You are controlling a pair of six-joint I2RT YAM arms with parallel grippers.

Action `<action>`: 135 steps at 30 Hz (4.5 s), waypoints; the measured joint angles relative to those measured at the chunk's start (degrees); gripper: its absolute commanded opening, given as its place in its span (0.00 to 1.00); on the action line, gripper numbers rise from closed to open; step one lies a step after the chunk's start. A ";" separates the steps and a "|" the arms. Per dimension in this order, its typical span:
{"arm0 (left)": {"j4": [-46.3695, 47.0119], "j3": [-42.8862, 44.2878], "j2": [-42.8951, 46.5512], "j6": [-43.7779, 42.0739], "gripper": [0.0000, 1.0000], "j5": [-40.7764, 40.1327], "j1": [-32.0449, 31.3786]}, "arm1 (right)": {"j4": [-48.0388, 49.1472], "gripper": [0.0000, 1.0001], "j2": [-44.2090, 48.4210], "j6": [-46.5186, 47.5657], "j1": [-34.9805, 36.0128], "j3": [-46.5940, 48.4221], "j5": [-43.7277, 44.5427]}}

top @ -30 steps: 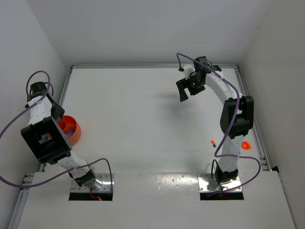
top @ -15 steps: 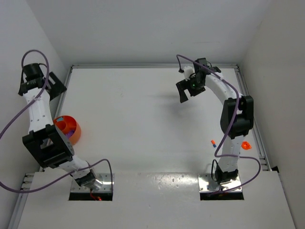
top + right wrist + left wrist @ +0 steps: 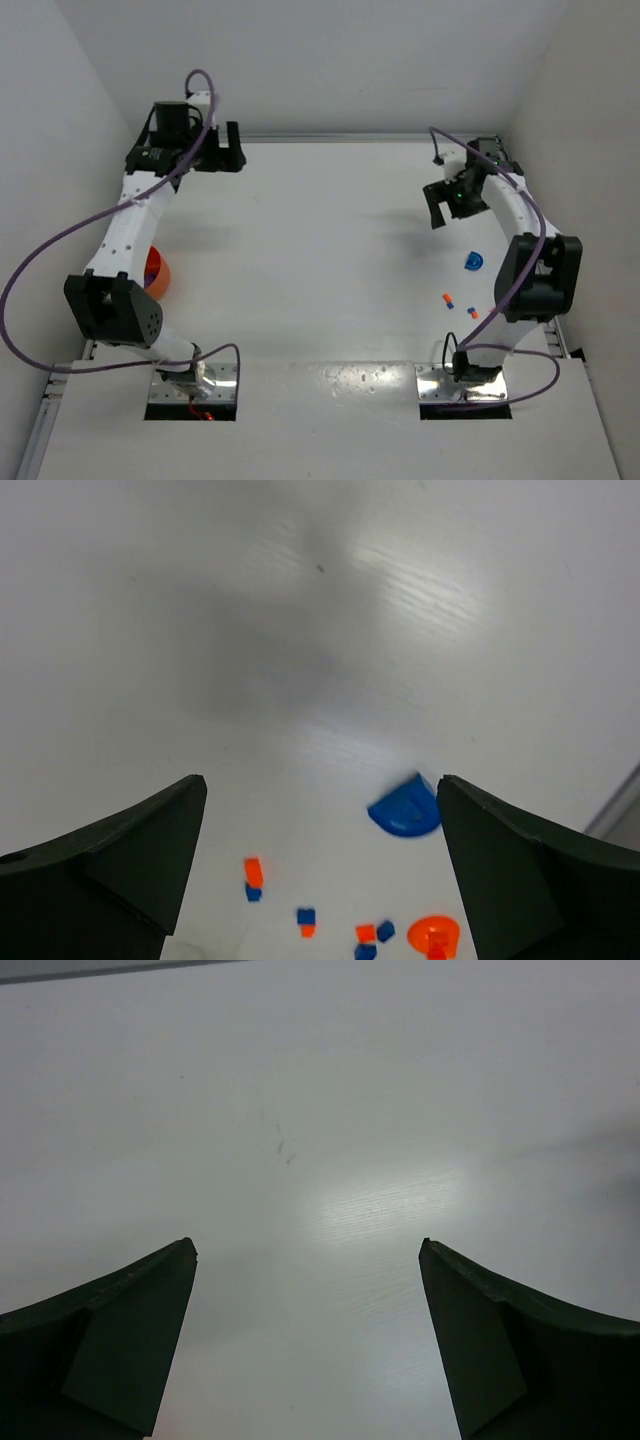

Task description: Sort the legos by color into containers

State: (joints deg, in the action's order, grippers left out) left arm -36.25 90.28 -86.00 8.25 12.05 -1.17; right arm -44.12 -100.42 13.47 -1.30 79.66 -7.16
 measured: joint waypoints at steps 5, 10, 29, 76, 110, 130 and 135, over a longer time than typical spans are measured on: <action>-0.17 5.44 -8.22 -2.12 1.00 -5.62 -10.05 | -2.12 0.99 7.26 2.62 -7.34 -8.76 2.95; 0.61 9.97 -16.44 -3.69 1.00 -10.51 -17.68 | -4.92 0.96 10.51 1.49 -12.81 -14.67 4.33; 2.12 10.69 -17.94 -4.83 1.00 -14.25 -18.38 | -0.28 0.87 -4.13 -19.54 -20.57 -16.13 -0.92; 9.94 -6.99 -11.80 -5.09 1.00 -7.58 -14.91 | 0.57 0.06 -10.10 -23.54 -19.85 -10.32 -6.82; 49.55 -2.16 -30.73 30.18 0.72 24.28 -25.05 | 25.81 0.03 -21.40 -70.88 2.95 10.16 -40.52; 45.79 -0.72 -32.50 26.47 0.56 21.70 -26.84 | 29.92 0.07 -21.40 -76.50 5.79 10.16 -42.95; 44.89 -0.66 -33.07 25.83 0.51 19.89 -26.86 | 30.62 0.07 -21.40 -76.74 6.47 10.62 -43.25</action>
State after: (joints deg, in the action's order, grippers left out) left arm 8.64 89.62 -119.07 34.09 31.94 -28.03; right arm -13.50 -121.82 -63.26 5.17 90.28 -50.41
